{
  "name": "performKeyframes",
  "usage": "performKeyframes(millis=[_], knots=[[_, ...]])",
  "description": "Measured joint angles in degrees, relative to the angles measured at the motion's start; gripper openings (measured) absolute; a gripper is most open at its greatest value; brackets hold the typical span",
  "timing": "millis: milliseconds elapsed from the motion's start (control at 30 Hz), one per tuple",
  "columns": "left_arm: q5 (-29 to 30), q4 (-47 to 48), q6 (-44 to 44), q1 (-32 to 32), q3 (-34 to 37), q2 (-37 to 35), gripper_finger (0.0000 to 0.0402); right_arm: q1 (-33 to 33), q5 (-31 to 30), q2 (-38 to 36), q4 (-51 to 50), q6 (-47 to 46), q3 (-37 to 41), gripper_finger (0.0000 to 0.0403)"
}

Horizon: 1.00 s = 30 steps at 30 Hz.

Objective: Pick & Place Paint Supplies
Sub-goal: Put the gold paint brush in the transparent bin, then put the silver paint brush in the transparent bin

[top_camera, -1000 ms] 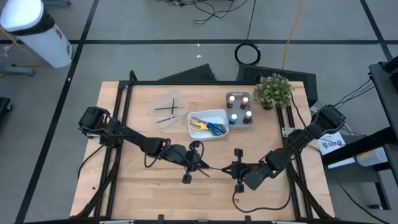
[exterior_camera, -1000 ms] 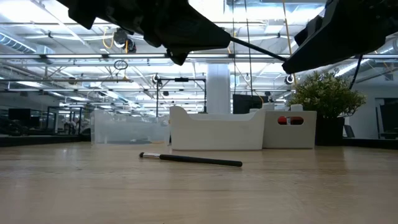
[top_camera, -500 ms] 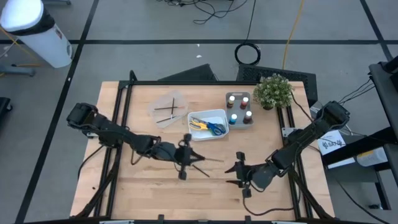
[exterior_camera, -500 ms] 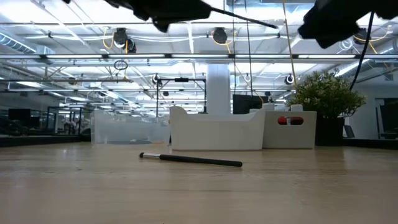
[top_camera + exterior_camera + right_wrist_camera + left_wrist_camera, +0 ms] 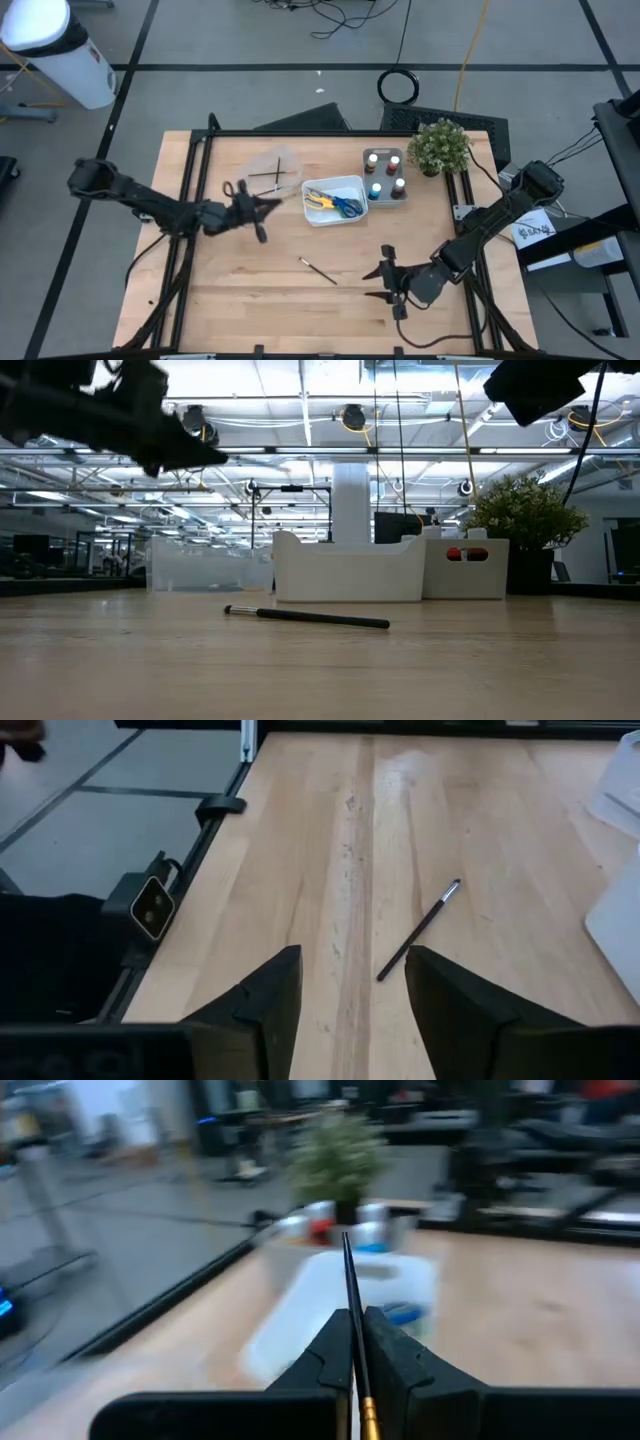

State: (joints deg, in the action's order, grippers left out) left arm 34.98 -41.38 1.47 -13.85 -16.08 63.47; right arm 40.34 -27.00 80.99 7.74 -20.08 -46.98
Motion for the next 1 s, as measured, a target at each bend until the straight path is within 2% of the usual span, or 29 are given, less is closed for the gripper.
performKeyframes(millis=[133, 300, 433, 800, 900, 1000], knots=[[1.6, -0.5, 4.9, 4.9, 5.3, -3.0, 0.001, -1.0, 0.0, 0.0, 1.4, 0.0, 0.0, 0.0165], [3.7, -0.4, 13.1, 10.9, 9.1, -3.1, 0.0012, -1.8, 0.0, 0.0, 1.5, -0.2, 0.0, 0.0164], [7.6, 0.2, 18.9, 14.0, 10.4, -2.4, 0.0045, -1.8, 0.0, 0.0, 1.6, -0.6, 0.0, 0.0164], [5.3, 0.1, 24.6, 15.0, 10.5, -2.4, 0.0122, -1.8, 0.0, 0.0, 1.5, -0.3, 0.0, 0.0166], [1.3, -0.3, 24.3, 14.4, 10.4, -2.4, 0.015, -1.8, 0.0, 0.0, 1.5, -0.8, 0.0, 0.0164], [-10.6, -2.1, 20.1, 12.8, 9.1, -2.4, 0.0169, -1.8, 0.0, 0.0, 1.5, -0.8, 0.0, 0.0162]])
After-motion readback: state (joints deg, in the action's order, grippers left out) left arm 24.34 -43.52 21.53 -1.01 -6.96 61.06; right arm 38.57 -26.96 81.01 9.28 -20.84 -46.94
